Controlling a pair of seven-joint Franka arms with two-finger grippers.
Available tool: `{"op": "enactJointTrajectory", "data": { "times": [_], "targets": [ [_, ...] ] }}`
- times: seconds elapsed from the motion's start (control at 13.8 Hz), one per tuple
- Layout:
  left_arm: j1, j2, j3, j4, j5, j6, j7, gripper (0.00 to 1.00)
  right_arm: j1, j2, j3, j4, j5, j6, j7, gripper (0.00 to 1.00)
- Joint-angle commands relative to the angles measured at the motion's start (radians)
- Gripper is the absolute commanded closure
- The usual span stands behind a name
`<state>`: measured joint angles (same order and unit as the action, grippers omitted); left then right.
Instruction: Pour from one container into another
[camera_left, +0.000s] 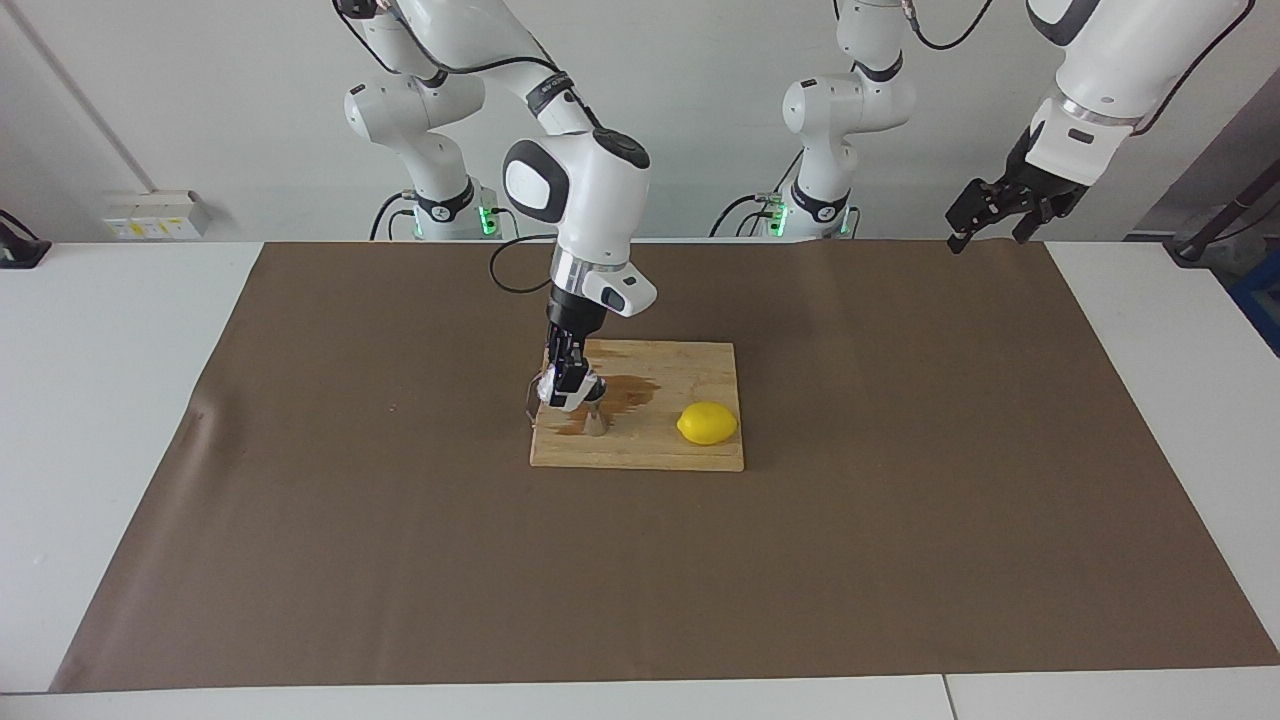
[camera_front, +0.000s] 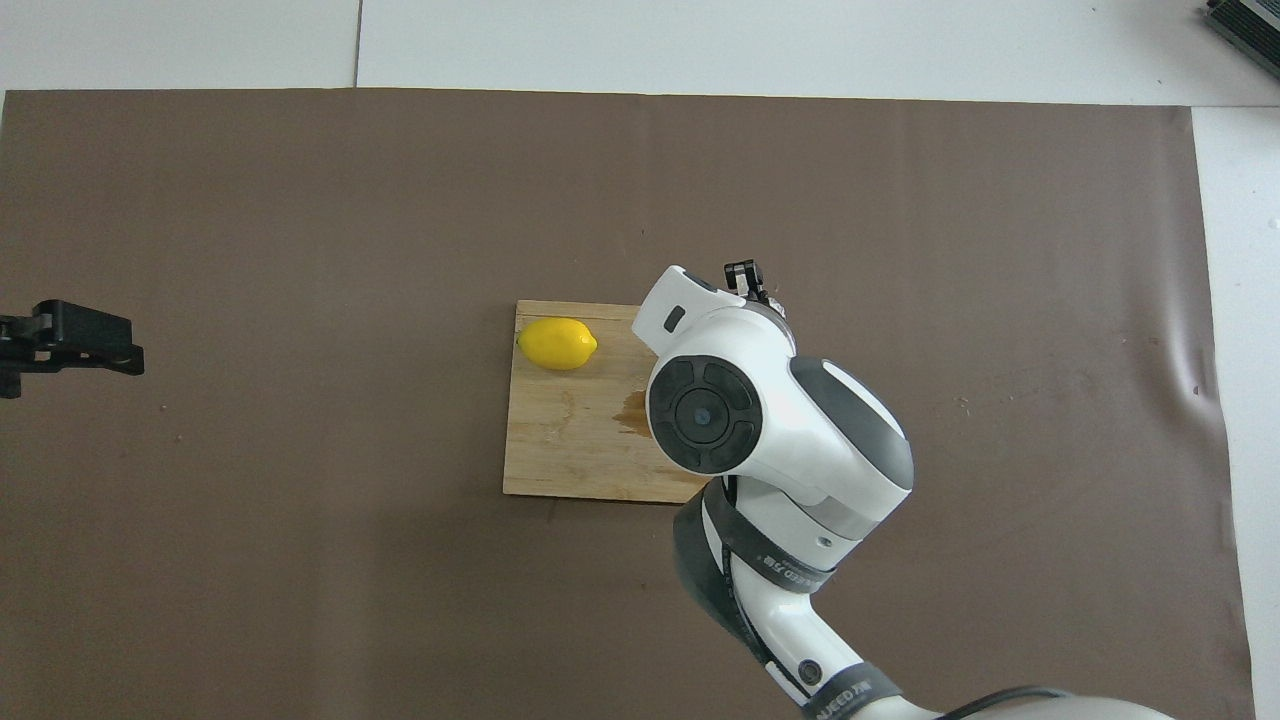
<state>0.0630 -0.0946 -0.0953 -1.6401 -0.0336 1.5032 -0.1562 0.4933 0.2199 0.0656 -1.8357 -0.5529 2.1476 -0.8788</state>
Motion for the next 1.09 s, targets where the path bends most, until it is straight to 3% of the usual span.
{"op": "enactJointTrajectory", "data": {
  "times": [0.0,1.01],
  "targets": [
    [0.008,-0.004,-0.004,0.011,0.011,-0.020,0.003,0.00,0.002,-0.005,0.000,0.003,-0.028,-0.015,0.018,1.00],
    [0.008,-0.004,-0.004,0.011,0.011,-0.020,0.003,0.00,0.008,-0.013,0.000,0.026,-0.032,-0.049,0.011,1.00]
  ]
}}
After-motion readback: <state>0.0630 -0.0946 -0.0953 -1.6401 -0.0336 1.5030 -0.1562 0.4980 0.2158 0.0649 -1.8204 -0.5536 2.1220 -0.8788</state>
